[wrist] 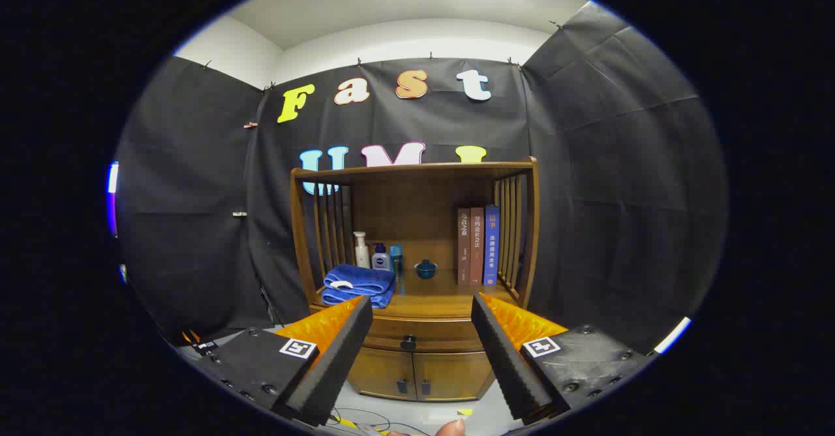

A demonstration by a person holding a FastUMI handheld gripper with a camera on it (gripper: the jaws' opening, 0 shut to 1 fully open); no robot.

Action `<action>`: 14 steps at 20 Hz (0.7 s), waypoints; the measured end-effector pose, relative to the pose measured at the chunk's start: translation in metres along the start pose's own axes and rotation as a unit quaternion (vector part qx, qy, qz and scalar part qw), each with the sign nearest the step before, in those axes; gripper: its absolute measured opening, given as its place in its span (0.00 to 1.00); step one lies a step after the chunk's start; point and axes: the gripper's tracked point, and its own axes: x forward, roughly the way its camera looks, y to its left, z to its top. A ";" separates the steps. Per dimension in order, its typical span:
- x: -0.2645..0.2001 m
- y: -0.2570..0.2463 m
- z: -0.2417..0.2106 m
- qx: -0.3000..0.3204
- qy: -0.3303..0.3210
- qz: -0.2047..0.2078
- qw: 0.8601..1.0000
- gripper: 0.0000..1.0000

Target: Pull open the drawer, take out the items inside it, and place them on the countertop above the cabinet.

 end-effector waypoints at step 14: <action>0.005 -0.006 0.009 -0.005 -0.006 -0.003 1.000 0.99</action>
